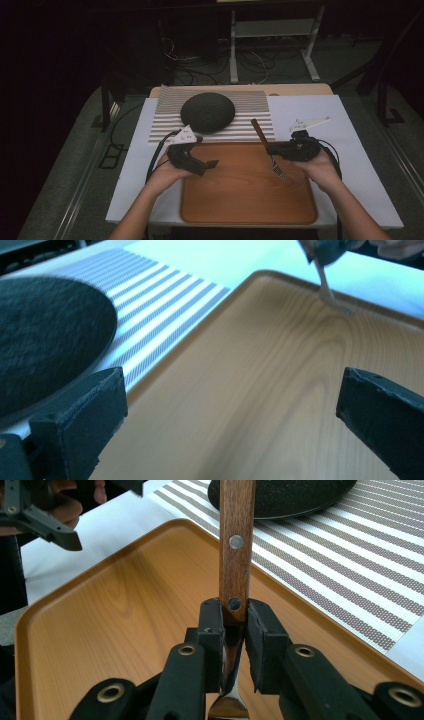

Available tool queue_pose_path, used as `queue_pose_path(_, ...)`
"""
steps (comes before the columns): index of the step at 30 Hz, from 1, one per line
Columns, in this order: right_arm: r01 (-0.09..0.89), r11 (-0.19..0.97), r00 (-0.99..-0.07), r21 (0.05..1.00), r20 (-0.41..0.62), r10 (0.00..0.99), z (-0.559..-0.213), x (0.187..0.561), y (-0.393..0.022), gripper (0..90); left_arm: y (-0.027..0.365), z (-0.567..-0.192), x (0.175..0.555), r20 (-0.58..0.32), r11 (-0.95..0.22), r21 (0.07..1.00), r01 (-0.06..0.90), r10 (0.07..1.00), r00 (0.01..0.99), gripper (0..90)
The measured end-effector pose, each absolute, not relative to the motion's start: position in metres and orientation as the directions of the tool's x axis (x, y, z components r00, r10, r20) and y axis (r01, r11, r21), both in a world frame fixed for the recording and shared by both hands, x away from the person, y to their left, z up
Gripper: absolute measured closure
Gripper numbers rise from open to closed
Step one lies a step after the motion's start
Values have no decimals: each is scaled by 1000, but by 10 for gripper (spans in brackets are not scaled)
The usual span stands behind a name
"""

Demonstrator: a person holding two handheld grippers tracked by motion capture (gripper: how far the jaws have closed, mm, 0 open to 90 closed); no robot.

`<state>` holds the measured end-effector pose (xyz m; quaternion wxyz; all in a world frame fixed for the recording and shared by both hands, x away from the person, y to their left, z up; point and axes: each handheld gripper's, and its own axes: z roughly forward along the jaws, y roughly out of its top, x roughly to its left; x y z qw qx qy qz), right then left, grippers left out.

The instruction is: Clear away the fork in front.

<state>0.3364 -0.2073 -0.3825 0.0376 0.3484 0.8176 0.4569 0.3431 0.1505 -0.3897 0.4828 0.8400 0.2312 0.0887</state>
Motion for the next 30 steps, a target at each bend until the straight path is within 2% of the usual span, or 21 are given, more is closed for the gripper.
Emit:
queue_pose_path(11,503,349,-783,791,245,572,-382,332,-198,770,101,-370,352,-88,-378,887,267,429,899,0)
queue_pose_path(16,475,365,-809,800,234,539,-381,327,-187,770,89,-370,346,-119,-353,892,282,419,900,47)
queue_pose_path(30,425,375,-846,824,214,488,-380,315,-160,770,82,-370,337,-175,-304,892,333,447,877,296)
